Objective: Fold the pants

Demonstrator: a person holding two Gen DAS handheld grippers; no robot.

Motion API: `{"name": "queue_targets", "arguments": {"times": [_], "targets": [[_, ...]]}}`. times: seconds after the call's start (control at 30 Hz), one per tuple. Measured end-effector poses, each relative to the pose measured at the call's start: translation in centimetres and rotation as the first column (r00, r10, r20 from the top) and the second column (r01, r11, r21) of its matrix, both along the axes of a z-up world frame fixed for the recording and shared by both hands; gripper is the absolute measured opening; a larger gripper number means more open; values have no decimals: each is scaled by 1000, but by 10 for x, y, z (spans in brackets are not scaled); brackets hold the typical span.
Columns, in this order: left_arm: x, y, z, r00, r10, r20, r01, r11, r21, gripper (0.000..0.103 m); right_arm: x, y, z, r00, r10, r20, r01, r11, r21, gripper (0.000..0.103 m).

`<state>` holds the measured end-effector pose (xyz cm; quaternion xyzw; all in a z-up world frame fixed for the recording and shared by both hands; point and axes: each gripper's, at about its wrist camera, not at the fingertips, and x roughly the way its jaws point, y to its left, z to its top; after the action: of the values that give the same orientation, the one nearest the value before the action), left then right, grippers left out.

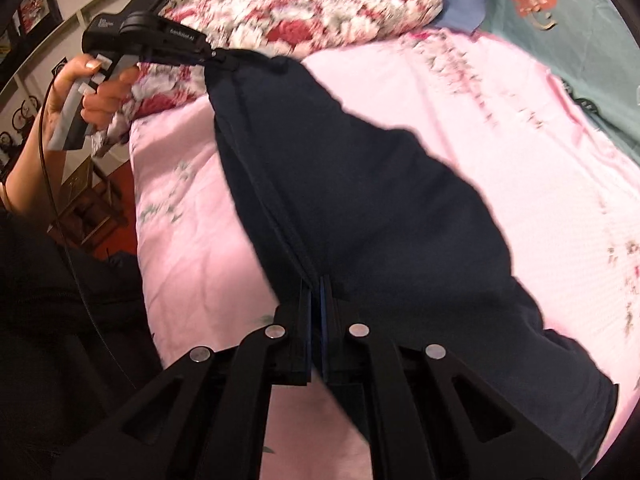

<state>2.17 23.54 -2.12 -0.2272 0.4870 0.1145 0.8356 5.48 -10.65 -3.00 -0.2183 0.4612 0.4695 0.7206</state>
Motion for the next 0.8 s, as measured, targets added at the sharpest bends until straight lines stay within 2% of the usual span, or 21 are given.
{"name": "queue_targets", "arguments": {"times": [0.1, 0.2, 0.27, 0.33, 0.4, 0.5, 0.57, 0.6, 0.63, 0.7, 0.77, 0.8], "targets": [[2, 4, -27, 998, 16, -53, -17, 1000, -10, 16, -3, 7, -14, 1000, -1, -14, 1, 999, -37, 4], [4, 9, -40, 998, 25, -56, -28, 999, -39, 20, -3, 9, -27, 1000, -4, -15, 3, 998, -69, 5], [3, 7, -33, 998, 19, -52, -20, 999, -34, 21, 0, 10, -29, 1000, -12, -25, 11, 998, -66, 8], [0, 5, -23, 999, 8, -48, -9, 1000, -9, 25, 1, 9, -29, 999, -16, -43, 14, 998, -59, 18], [-7, 3, -2, 1000, 22, -16, -20, 997, 71, 41, 0, 7, -26, 998, -12, -60, 9, 999, -45, 35], [-15, 1, 29, 997, 38, 60, -48, 983, 174, 54, 6, -5, -12, 997, -38, -74, 39, 999, 9, 37], [-16, -1, 44, 994, 38, 99, -56, 980, 190, 60, 17, -23, -1, 992, -95, -85, 100, 993, 59, 38], [-13, -4, 46, 994, 27, 106, -46, 982, 183, 60, 24, -34, 5, 987, -138, -81, 144, 986, 80, 41], [-9, -7, 46, 995, 15, 103, -33, 983, 179, 60, 31, -47, 10, 979, -190, -69, 196, 976, 96, 43], [1, -18, 39, 996, 2, 93, -17, 986, 168, 62, 50, -83, 20, 936, -350, -32, 351, 929, 117, 48], [13, -32, 28, 996, -20, 91, 7, 990, 141, 68, 68, -121, 22, 864, -502, -36, 502, 856, 122, 48], [16, -37, 23, 996, -31, 88, 19, 991, 129, 70, 76, -143, 22, 816, -576, -43, 576, 808, 120, 48]]}}
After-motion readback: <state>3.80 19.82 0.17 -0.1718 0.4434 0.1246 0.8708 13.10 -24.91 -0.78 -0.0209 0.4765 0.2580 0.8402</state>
